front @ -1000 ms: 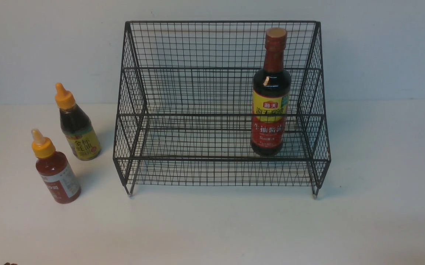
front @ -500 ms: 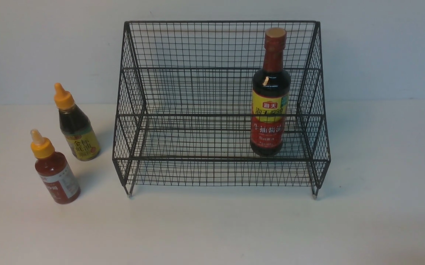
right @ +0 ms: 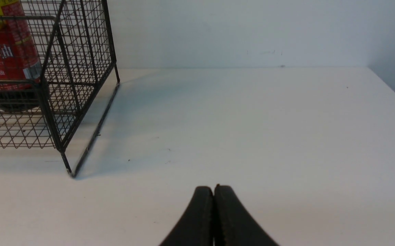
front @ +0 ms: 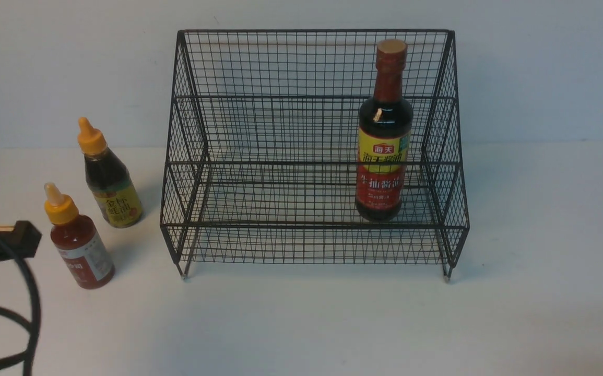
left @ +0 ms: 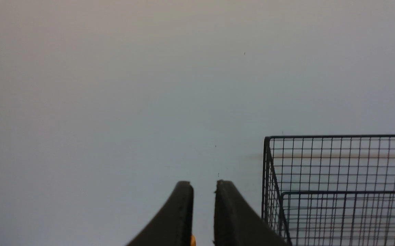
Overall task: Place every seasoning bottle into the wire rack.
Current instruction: Use the left arm to grab the condiment bottle closest to it, then use the left arm to put the condiment bottle back on the shelf, then use the left arm to grab the condiment bottle closest to it
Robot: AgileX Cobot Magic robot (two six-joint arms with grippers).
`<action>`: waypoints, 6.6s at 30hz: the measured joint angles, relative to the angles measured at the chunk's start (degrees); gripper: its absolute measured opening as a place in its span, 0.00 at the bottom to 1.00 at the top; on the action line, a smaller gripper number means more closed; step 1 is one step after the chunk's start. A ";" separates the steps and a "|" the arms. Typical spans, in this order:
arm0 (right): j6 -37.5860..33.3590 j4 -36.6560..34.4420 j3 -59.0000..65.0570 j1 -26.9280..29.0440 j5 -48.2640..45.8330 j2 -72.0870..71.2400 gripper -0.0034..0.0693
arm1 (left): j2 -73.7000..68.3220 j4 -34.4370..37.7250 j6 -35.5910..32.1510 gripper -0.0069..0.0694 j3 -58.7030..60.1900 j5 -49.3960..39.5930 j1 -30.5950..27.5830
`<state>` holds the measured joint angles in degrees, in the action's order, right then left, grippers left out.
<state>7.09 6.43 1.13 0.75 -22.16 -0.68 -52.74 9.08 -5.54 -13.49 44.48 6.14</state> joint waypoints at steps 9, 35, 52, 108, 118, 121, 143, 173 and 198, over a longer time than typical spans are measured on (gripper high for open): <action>0.00 0.00 0.00 0.00 0.00 0.00 0.03 | -18.30 4.53 0.00 0.59 -0.32 14.94 0.00; 0.00 0.00 0.00 0.00 0.00 0.00 0.03 | -37.42 12.49 1.95 0.72 -7.48 18.52 0.00; 0.00 0.00 0.00 0.00 0.00 0.00 0.03 | -46.87 13.99 1.90 0.51 -10.04 20.41 0.00; -0.43 0.00 0.00 0.00 0.00 0.00 0.03 | -33.55 -6.67 4.54 0.43 -29.99 -15.43 18.57; -0.43 0.00 0.00 0.00 0.00 0.00 0.03 | -38.94 -6.13 4.54 0.43 -30.11 -15.38 18.57; -0.43 0.00 0.00 0.00 0.00 0.00 0.03 | -40.53 -5.94 4.54 0.43 -30.11 -15.31 18.57; -0.43 0.00 0.00 0.00 0.00 0.00 0.03 | -17.67 1.98 -0.04 0.53 -30.58 -29.23 9.40; -0.35 0.06 0.00 0.00 0.00 0.00 0.03 | -34.20 -2.43 -0.03 0.71 -30.97 -16.42 -7.80; -0.18 0.10 0.00 0.00 0.01 0.00 0.03 | -48.59 -2.78 0.39 0.73 -36.69 -15.74 -7.75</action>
<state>6.91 6.53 1.13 0.75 -22.14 -0.68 -101.33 6.30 -5.15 -50.17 28.73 -1.61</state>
